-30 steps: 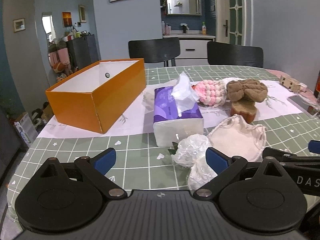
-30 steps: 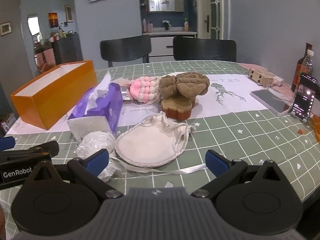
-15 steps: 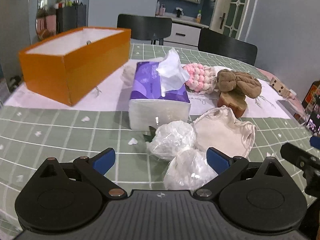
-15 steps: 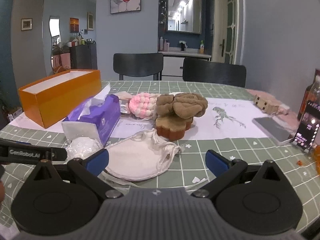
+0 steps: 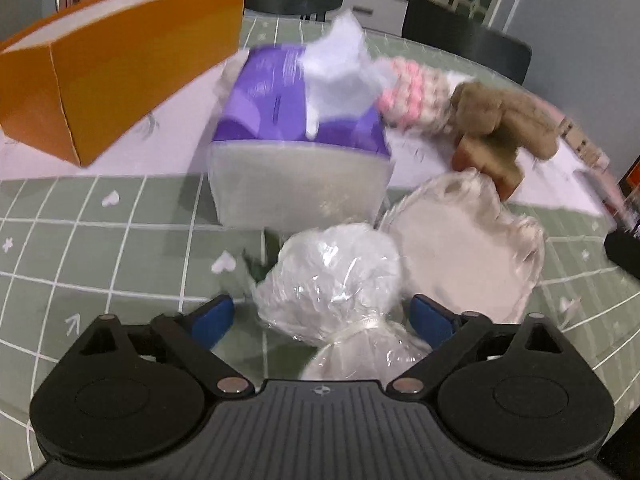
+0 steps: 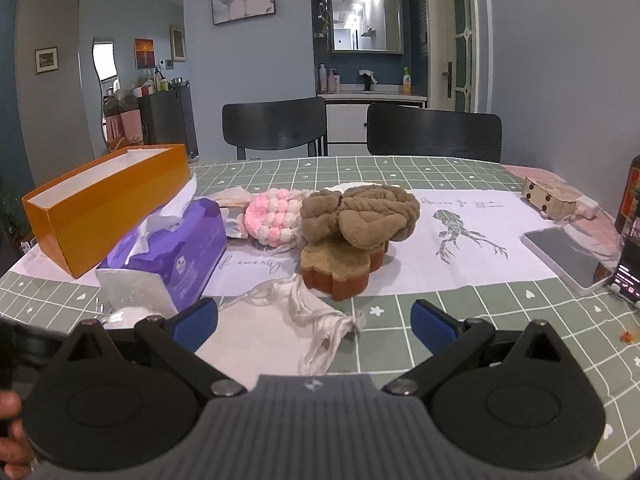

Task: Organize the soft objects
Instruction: 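Grasp the plastic-wrapped white bundle with the left gripper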

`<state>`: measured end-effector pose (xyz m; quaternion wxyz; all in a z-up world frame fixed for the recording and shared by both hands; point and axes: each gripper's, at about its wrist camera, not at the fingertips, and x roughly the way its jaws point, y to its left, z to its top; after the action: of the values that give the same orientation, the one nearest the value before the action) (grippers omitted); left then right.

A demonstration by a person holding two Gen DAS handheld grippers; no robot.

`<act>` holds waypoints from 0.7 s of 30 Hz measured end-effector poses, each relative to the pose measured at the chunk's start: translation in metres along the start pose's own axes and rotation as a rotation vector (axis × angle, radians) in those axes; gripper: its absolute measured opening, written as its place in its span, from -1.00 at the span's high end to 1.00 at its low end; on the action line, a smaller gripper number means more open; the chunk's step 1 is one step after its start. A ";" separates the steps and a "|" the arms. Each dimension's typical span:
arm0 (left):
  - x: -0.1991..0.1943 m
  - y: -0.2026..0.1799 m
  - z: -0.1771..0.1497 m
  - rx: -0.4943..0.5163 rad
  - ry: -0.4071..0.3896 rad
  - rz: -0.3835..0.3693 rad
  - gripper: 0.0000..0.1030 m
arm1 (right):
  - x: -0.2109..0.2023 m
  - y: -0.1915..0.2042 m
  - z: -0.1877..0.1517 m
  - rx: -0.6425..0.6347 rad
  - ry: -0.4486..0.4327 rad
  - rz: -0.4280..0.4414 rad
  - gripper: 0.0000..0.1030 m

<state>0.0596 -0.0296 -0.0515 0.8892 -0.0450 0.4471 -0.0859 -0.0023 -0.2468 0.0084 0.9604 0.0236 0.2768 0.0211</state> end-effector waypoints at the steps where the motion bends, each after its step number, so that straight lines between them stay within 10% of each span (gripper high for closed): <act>1: 0.000 -0.001 -0.001 0.009 -0.004 0.006 -1.00 | 0.003 0.000 0.001 0.000 0.003 0.001 -0.95; 8: -0.005 0.009 -0.001 0.057 -0.023 -0.036 -0.60 | 0.031 -0.001 0.007 0.016 0.028 0.007 -0.95; 21: -0.030 0.065 -0.008 0.069 -0.043 -0.026 -0.45 | 0.091 -0.014 0.040 0.136 0.029 -0.026 -0.95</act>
<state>0.0426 0.0404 -0.0431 0.8985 -0.0218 0.4239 -0.1118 0.0968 -0.2574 -0.0068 0.9527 0.0847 0.2916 -0.0098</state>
